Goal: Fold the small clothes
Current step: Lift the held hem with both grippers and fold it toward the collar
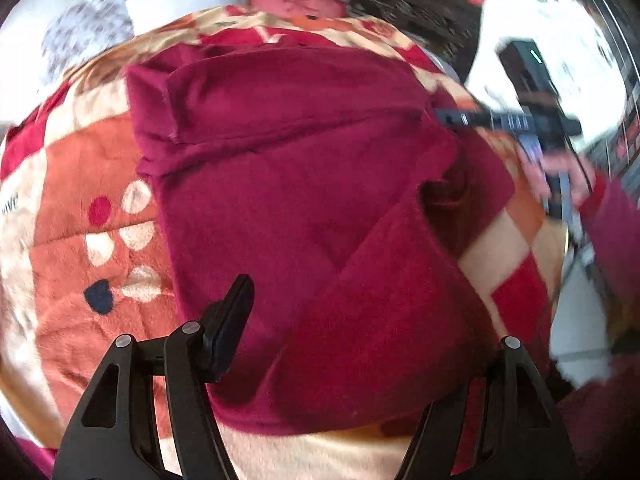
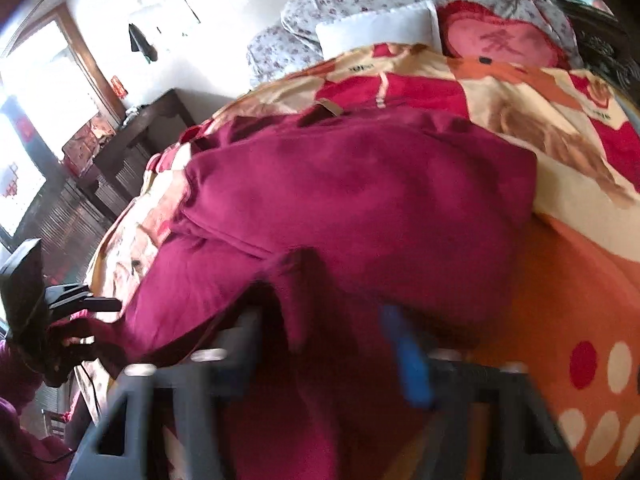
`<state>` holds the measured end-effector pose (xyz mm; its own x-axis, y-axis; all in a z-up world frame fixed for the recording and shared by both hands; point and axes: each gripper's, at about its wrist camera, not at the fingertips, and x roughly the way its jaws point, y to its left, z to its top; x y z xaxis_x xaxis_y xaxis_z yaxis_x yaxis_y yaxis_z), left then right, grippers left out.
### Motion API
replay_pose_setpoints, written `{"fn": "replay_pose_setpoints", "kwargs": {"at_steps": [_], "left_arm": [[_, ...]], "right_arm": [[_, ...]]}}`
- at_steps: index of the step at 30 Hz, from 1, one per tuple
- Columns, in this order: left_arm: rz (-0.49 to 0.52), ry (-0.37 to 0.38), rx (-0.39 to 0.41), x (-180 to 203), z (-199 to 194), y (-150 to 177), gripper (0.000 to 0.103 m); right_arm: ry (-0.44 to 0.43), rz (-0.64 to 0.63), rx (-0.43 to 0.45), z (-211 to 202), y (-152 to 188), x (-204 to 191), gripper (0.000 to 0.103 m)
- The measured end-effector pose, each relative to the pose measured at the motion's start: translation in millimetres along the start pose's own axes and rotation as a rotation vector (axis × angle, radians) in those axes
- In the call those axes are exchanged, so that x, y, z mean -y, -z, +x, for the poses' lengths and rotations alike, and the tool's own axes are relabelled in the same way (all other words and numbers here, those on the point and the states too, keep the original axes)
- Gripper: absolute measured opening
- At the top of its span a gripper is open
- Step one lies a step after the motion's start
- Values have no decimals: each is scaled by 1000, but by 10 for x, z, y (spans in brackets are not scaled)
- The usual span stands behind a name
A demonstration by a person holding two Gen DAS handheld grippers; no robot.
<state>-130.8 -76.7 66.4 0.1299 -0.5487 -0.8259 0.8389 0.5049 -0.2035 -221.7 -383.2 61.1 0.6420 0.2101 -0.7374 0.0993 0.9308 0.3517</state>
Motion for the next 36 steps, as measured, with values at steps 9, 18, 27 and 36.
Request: {"fn": "replay_pose_setpoints", "kwargs": {"at_steps": [9,18,27,36], "left_arm": [[-127,-37,65,-249,-5,-197,11],[-156,-60,189,-405,-259,-627,9],[-111,-101,298,-461,-233,-1480,9],[-132,-155,286,-640,190,-1952,9]], "right_arm": [[37,14,109,-209,1,-173,7],[64,36,246,-580,-271,-153,6],[123,96,336,-601,-772,111,6],[158,131,337,-401,-1120,421,6]]}}
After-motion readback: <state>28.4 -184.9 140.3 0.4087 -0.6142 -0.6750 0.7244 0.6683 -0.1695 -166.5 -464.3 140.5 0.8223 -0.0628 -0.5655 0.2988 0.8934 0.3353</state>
